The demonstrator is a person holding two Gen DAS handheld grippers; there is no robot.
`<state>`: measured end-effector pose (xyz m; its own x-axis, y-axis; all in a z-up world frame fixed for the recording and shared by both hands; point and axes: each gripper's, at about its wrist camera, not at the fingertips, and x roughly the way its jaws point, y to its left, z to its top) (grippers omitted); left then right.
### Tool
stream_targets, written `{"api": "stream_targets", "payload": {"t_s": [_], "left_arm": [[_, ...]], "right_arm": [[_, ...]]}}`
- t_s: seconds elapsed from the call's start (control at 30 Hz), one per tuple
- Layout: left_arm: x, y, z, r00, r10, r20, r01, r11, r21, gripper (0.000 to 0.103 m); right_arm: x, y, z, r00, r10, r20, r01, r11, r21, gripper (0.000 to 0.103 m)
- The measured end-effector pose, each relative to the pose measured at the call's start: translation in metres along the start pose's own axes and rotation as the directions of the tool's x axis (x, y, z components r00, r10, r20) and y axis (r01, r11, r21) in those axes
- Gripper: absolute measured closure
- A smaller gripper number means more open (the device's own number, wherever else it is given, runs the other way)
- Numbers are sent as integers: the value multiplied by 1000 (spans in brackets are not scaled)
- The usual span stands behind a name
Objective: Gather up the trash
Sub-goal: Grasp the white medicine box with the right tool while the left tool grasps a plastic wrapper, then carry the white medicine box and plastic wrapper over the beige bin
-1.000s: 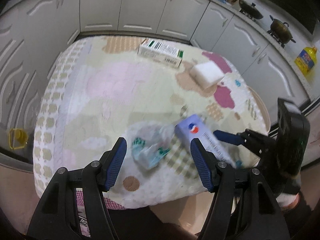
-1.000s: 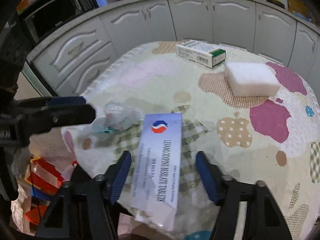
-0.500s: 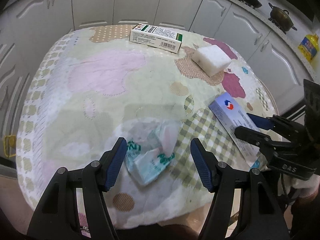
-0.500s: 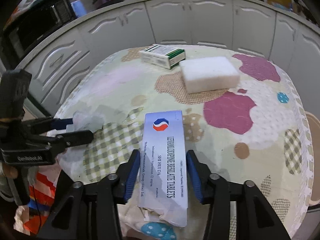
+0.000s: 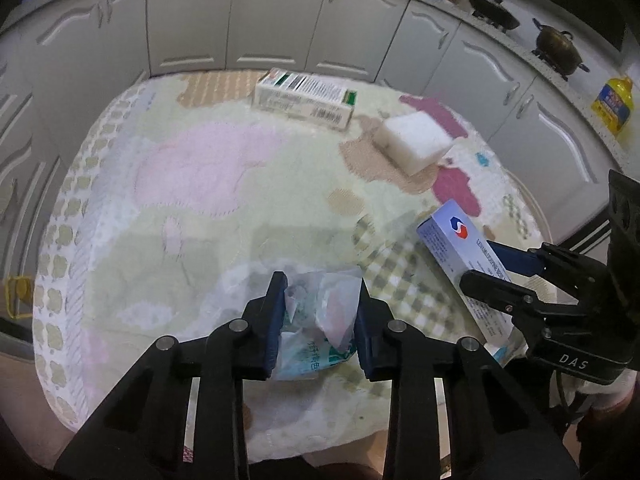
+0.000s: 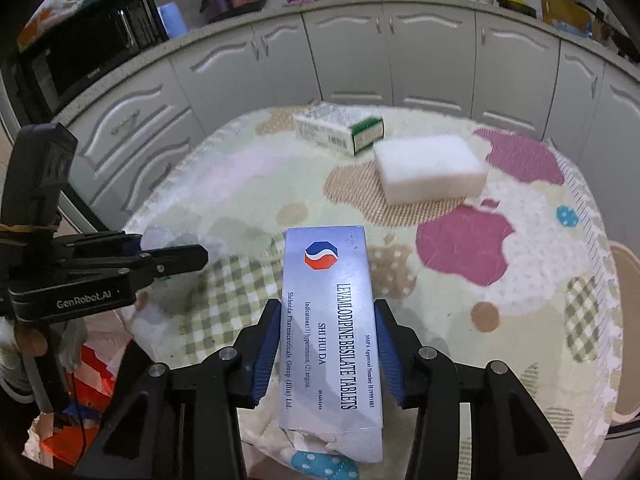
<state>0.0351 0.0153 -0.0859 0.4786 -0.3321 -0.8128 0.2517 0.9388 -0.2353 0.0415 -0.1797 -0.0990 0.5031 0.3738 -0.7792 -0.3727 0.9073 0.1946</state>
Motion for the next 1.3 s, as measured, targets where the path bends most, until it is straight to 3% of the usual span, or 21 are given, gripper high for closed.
{"api": "stream_targets", "payload": {"t_s": [0.53,0.97,1.3], "left_arm": [[0,-84,33,997,-51,56,43,990,132,75],[29,-154,56,996,-89,32,79,968,237,75],[59,-213,72,992,-124,-6,119,944,309,75]], "right_arm": [[-63,-48,3,990,-79,116,70,994,78,59],[-103,-118,-15,973,-180,142,151,969,195,59],[-120,-180,-34,955,-267,132,216,925,314,59]]}}
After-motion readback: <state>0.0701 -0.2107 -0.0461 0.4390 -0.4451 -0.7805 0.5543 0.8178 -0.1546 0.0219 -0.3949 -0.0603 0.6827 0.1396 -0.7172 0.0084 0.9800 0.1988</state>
